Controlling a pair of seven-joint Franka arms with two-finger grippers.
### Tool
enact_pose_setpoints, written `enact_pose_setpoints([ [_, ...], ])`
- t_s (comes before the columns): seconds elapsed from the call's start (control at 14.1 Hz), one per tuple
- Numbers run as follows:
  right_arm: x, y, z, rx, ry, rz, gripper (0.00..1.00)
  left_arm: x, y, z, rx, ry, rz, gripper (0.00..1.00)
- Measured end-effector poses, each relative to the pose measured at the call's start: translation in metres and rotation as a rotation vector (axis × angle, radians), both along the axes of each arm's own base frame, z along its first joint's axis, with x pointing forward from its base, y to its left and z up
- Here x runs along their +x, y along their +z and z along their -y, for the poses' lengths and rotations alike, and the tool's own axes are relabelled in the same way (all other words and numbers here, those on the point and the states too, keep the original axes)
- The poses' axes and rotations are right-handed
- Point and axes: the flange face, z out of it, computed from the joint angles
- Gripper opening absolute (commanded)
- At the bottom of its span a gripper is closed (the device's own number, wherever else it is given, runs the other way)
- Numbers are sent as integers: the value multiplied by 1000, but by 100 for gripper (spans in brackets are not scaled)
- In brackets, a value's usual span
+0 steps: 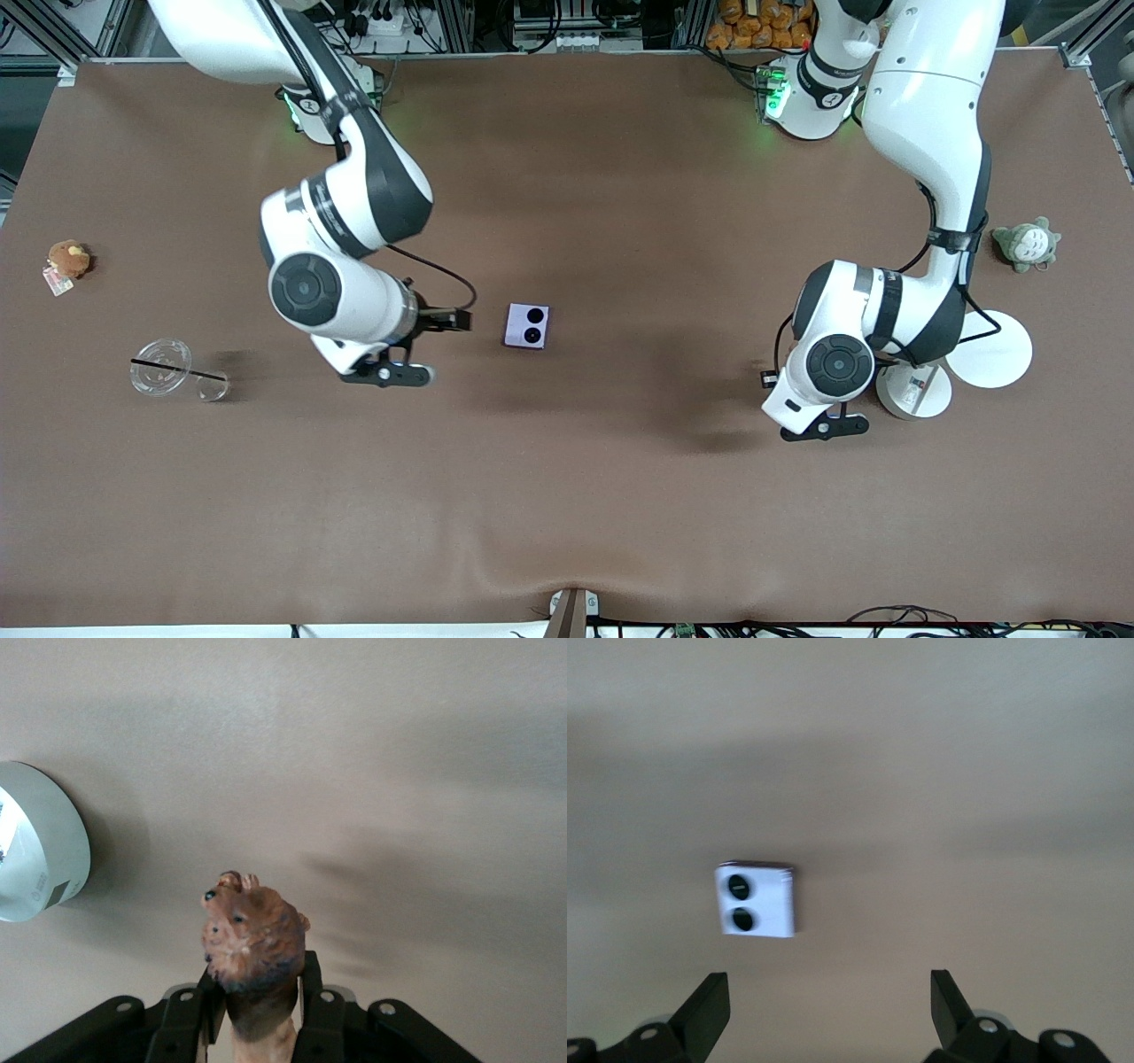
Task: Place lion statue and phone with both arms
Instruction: 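Grasp the phone with the right gripper while the left gripper carries the lion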
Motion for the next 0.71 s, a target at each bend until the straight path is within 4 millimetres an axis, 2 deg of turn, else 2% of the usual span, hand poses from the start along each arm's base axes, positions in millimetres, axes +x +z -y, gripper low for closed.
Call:
enact_pose_setpoints([
  [0.14, -5, -33, -26, 18, 22, 1, 100, -2, -11, -11, 1, 3, 5, 0],
  [0.28, -24, -67, -74, -1, 90, 42, 100, -1, -20, -28, -12, 1, 17, 0],
  [0.43, -43, -96, -106, -29, 140, 57, 100, 0, -29, -48, -29, -12, 28, 0],
  [0.57, -51, -114, -117, -34, 157, 66, 100, 3, -33, -68, -42, -26, 33, 0],
  [0.71, -52, -123, -117, -36, 156, 71, 100, 7, -32, -80, -52, -41, 40, 0],
])
